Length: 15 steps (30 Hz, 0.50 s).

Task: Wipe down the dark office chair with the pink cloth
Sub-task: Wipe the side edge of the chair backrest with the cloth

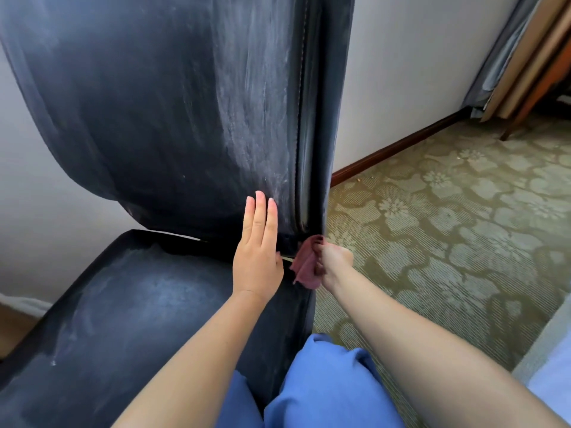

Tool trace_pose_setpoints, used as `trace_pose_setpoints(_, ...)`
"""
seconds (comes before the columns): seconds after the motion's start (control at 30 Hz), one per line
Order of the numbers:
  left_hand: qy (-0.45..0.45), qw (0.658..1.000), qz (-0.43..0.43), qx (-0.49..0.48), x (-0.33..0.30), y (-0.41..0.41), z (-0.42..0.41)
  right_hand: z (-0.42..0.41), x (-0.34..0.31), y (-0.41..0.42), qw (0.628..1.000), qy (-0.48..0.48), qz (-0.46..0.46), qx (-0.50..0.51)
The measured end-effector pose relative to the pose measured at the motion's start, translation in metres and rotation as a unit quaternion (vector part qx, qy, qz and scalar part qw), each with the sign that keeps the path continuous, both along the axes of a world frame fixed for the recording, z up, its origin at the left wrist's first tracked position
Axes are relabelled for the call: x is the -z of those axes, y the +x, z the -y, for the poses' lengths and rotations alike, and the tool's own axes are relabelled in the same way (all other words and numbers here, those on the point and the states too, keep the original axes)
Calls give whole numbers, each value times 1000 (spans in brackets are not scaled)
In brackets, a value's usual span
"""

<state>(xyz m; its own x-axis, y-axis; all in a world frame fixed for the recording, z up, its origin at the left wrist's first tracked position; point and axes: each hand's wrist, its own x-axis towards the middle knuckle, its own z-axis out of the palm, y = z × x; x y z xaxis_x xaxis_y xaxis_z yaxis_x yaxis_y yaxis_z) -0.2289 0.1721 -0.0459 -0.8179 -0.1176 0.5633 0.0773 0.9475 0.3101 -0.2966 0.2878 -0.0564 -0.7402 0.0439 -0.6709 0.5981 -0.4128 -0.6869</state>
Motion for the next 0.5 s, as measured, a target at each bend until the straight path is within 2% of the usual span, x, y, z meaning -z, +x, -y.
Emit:
trace_pose_setpoints(0.07,13,1000,20,4,-6,7,-1,2,-18,9,999,8,-31,-10)
trace_pose_setpoints(0.27,3,994,108,1,-27,24,-4,-4,-49,24,981,111,-138,-82)
trace_pose_setpoints(0.37,2,990,143,-4,-38,30,-8,-5,-63,35,974,121,-162,-106)
trace_pose_setpoints(0.5,18,985,172,1,-55,40,-9,-5,-86,45,970,83,-197,-111)
